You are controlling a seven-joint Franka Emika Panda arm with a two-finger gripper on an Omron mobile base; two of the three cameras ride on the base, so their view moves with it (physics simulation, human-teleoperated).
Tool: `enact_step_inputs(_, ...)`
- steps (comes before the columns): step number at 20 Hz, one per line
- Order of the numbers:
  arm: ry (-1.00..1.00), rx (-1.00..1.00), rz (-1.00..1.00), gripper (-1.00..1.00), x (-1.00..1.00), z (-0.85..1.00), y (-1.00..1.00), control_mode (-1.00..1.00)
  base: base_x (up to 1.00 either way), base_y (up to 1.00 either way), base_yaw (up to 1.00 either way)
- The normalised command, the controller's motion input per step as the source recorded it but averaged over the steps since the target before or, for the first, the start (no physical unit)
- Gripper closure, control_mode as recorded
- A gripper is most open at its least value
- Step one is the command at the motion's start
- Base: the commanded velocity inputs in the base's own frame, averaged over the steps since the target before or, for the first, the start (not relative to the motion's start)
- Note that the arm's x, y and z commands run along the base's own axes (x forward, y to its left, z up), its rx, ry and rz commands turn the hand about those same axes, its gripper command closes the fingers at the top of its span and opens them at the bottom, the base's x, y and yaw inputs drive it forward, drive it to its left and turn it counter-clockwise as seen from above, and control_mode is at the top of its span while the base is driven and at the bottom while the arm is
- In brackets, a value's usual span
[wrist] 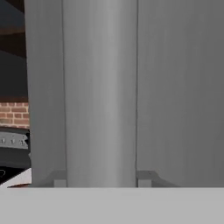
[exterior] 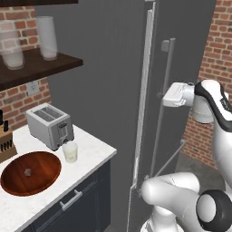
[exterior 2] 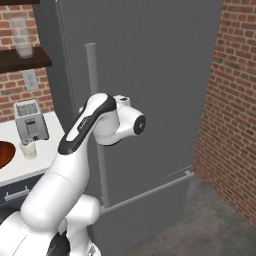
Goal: Grab a lemon wedge from the fridge and one ice cube from the ice bowl, and put them in the glass of lemonade.
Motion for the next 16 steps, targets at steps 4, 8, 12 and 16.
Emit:
enact_step_inputs(4, 0.00, 0.01, -0.02, 1.00, -0.58, 0.00, -0.75, -1.00, 0.00, 0.00, 0.00)
enact_step_inputs(8, 0.00, 0.02, -0.05, 1.00, -0.50, 0.00, -0.93, -1.00, 0.00, 0.00, 0.00)
enact_step_inputs(12, 0.00, 0.04, -0.05, 1.00, -0.33, 0.00, -1.00, -1.00, 0.00, 0.00, 0.00)
enact_step_inputs(16, 0.00, 0.03, -0.03, 1.00, -0.08, 0.06, -0.93, -1.00, 0.00, 0.00, 0.00)
